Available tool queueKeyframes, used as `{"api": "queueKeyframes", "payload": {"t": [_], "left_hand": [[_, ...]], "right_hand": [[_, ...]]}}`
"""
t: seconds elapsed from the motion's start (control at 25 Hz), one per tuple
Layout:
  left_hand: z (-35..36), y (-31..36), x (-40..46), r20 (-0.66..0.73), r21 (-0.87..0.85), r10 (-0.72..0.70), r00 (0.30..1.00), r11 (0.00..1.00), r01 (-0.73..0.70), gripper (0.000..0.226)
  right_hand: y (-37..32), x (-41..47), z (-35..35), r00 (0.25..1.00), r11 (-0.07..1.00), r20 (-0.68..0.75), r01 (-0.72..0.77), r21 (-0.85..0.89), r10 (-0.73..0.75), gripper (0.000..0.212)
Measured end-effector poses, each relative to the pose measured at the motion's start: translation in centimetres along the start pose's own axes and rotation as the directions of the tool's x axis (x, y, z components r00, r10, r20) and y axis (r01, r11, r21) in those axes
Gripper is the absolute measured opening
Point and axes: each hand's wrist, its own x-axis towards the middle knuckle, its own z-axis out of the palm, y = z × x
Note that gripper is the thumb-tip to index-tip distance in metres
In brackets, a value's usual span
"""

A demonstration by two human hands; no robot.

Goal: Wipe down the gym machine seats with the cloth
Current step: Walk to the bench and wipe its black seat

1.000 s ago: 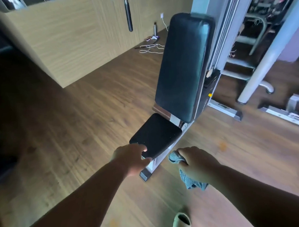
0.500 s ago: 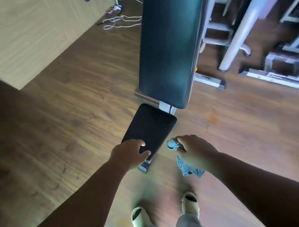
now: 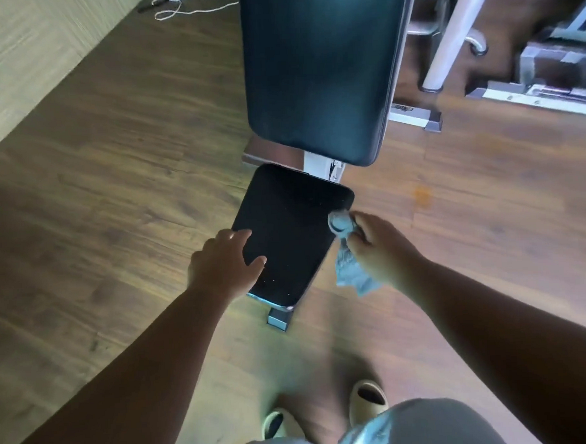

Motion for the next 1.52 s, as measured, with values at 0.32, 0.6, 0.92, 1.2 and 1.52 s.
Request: {"api": "queueKeyframes", "payload": {"t": [0.32, 0.6, 0.92, 1.2, 1.52], "left_hand": [[10.0, -1.7, 5.4, -0.33, -0.029, 0.099, 0.939, 0.993, -0.115, 0.077], [12.8, -3.0, 6.5, -0.565, -0.165, 0.102, 0.819, 0.959, -0.233, 0.066], [12.3, -2.6, 5.9, -0.561, -0.15, 0.092, 0.823, 0.966, -0.21, 0.059], [12.5, -2.3, 5.9, -0.567, -0.157, 0.087, 0.819, 0.965, -0.211, 0.056], [12.5, -2.7, 6.3, -0.555, -0.18, 0.075, 0.828, 0.961, -0.208, 0.059]], "right_hand": [[6.3, 9.8, 9.2, 0.898, 0.895, -0.179, 0.344, -0.282, -0.402, 0.042], [8.8, 10.9, 12.5, 0.78, 0.795, -0.255, 0.449, -0.408, -0.571, 0.059], [4.1, 17.6, 9.6, 0.937, 0.831, -0.073, 0.266, -0.488, -0.343, 0.048], [7.8, 14.3, 8.7, 0.869, 0.739, 0.038, 0.441, -0.509, -0.492, 0.059], [3.8, 19.2, 11.3, 0.815, 0.707, 0.19, 0.572, -0.417, -0.547, 0.062]]}}
